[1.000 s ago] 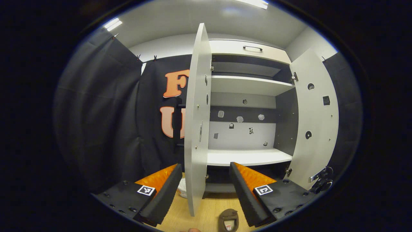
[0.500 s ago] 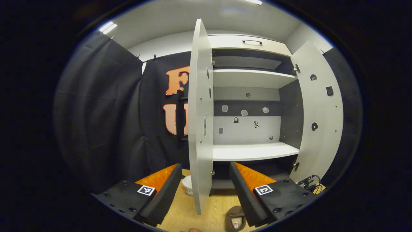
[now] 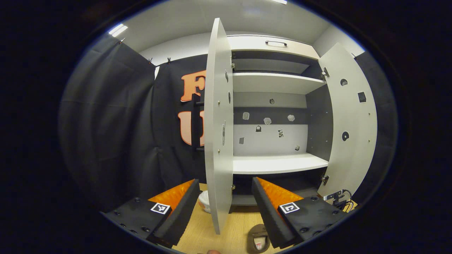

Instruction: Grab one shoe with the right hand and put it into the shoe cabinet, grab the other shoe with the left hand and put it into the shoe cabinet; then close the right door with the right hand and the left door with the left hand.

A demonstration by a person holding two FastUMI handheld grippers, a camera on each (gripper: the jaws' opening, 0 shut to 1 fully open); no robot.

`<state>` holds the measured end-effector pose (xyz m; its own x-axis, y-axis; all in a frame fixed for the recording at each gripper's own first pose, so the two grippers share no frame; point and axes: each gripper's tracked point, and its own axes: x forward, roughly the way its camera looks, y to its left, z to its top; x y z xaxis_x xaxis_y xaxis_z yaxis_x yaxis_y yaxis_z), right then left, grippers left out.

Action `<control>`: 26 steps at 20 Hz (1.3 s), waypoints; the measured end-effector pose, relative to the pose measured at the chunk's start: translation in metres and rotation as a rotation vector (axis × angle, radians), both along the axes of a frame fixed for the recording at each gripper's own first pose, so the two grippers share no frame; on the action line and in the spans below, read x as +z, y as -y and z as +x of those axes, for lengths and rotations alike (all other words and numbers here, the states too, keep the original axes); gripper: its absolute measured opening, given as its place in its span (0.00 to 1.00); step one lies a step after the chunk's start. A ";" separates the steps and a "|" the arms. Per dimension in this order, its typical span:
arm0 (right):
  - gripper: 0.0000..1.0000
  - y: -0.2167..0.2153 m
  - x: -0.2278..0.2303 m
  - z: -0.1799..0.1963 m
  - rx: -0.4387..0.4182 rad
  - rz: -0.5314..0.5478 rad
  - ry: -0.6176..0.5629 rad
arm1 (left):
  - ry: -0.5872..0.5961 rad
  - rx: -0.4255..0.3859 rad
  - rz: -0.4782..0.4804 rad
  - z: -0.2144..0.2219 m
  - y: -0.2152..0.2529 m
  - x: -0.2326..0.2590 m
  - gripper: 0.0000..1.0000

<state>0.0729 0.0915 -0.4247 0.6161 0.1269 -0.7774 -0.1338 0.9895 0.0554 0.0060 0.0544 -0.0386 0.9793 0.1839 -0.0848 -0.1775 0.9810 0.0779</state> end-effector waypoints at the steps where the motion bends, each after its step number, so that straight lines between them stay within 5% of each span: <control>1: 0.02 0.000 0.016 0.002 -0.003 0.007 0.014 | 0.003 -0.005 -0.002 0.002 0.001 0.000 0.96; 9: 0.01 -0.037 0.162 0.056 0.002 0.104 0.214 | 0.015 -0.037 -0.007 0.011 0.007 -0.001 0.96; 16: 0.01 -0.066 0.302 0.143 0.021 0.184 0.385 | 0.011 -0.052 -0.018 0.016 0.010 -0.010 0.99; 26: 0.01 -0.080 0.376 0.257 -0.049 0.206 0.505 | 0.015 -0.036 -0.013 0.017 -0.006 -0.020 0.96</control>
<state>0.3295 0.1711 -0.0491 0.9152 0.2069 -0.3458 -0.1480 0.9707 0.1891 0.0227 0.0604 -0.0585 0.9864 0.1478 -0.0720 -0.1434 0.9877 0.0629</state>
